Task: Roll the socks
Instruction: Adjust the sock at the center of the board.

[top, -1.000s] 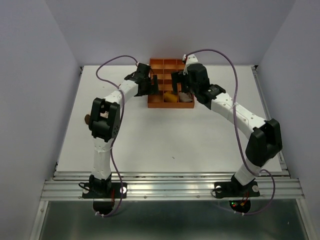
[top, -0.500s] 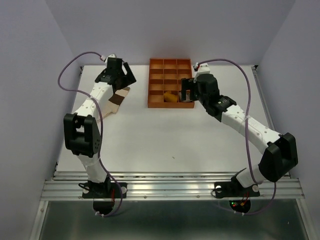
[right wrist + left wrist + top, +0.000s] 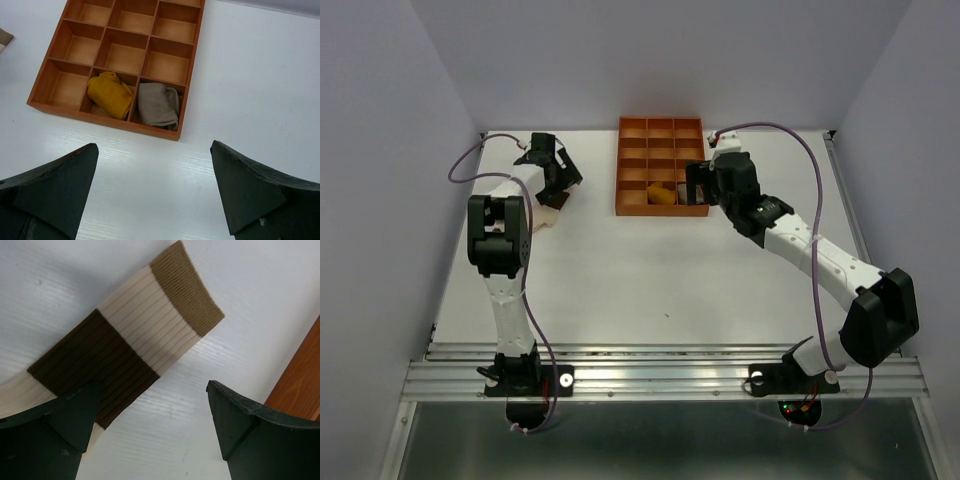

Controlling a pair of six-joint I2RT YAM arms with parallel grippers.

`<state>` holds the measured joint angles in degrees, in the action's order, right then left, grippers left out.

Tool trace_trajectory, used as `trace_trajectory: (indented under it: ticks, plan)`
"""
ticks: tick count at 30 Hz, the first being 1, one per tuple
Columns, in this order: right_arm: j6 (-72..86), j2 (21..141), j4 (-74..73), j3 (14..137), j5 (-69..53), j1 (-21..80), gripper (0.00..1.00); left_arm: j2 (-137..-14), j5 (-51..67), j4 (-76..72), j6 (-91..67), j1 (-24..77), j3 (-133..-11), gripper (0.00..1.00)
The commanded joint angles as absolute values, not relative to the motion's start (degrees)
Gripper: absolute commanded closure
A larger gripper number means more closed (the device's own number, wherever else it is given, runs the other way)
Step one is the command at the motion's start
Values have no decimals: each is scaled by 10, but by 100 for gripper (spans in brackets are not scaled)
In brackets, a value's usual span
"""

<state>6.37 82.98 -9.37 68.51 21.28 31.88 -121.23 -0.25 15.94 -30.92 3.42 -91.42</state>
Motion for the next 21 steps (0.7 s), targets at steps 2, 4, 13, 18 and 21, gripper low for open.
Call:
trace_trajectory:
  ticks: [2,4,13,18,21]
  plan:
    - [47,830,-65,680,236,316,0,-1244,-15,141,-309,33,-961,1]
    - [48,826,-65,677,238,316,0,-1254,-11,147,-312,33,-954,1]
    - [66,793,-69,656,224,316,0,-1149,45,110,-313,53,-775,2]
    - [86,765,-75,642,210,316,0,-1083,75,87,-322,90,-651,1]
    - [101,746,-79,628,211,316,0,-1047,84,77,-326,140,-602,1]
